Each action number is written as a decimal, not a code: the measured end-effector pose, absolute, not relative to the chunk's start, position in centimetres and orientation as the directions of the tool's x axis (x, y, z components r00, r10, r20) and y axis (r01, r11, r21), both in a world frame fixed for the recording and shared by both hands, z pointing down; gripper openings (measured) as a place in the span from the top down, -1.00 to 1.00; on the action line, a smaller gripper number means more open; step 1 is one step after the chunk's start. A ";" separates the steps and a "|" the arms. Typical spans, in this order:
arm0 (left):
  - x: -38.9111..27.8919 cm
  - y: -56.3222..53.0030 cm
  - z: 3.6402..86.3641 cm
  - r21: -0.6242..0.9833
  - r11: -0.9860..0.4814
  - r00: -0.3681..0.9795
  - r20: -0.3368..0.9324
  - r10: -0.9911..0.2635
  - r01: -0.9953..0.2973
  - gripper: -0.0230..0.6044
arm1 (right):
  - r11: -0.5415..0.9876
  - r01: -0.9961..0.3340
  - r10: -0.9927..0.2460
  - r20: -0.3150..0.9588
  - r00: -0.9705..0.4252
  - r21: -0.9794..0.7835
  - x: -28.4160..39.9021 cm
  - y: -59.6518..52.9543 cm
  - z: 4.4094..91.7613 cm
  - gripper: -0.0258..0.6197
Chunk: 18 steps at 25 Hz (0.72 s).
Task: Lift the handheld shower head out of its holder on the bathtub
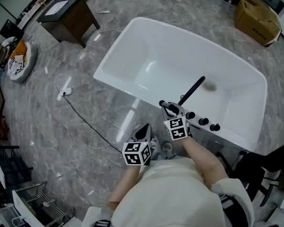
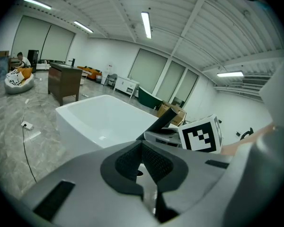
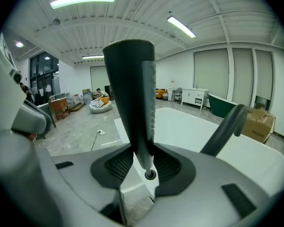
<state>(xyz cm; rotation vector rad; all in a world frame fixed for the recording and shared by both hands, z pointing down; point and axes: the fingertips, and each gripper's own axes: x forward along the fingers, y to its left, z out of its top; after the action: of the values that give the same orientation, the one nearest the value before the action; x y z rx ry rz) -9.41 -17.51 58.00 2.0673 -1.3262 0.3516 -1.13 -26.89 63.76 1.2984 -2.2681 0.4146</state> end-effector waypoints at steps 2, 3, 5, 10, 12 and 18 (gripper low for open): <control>-9.2 -16.9 57.9 0.377 -0.276 0.451 0.536 -0.714 -0.884 0.86 | 0.497 -0.867 -0.724 0.539 -0.430 -0.024 -0.7 -26.4 63.2 0.48; -9.1 -16.7 57.8 0.377 -0.275 0.450 0.534 -0.716 -0.885 0.86 | 0.496 -0.868 -0.728 0.532 -0.432 -0.026 -0.6 -26.2 62.8 0.48; -8.8 -16.2 57.7 0.378 -0.272 0.448 0.531 -0.720 -0.885 0.86 | 0.498 -0.867 -0.731 0.523 -0.439 -0.033 -0.3 -25.8 62.1 0.48; -8.1 -15.6 57.3 0.376 -0.273 0.446 0.521 -0.728 -0.885 0.86 | 0.507 -0.861 -0.737 0.493 -0.462 -0.048 0.5 -24.7 60.1 0.48; -7.7 -15.3 57.1 0.377 -0.274 0.446 0.515 -0.732 -0.885 0.86 | 0.508 -0.860 -0.745 0.475 -0.468 -0.050 0.9 -24.2 59.1 0.48; -6.6 -14.8 56.0 0.357 -0.291 0.445 0.499 -0.744 -0.888 0.86 | 0.534 -0.844 -0.748 0.435 -0.502 -0.054 1.9 -22.9 56.0 0.48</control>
<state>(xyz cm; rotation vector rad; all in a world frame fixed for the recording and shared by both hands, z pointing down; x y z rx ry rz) -6.58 -14.80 55.97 2.1076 -1.3614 0.3158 1.86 -22.89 56.00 1.3107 -2.4169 0.3689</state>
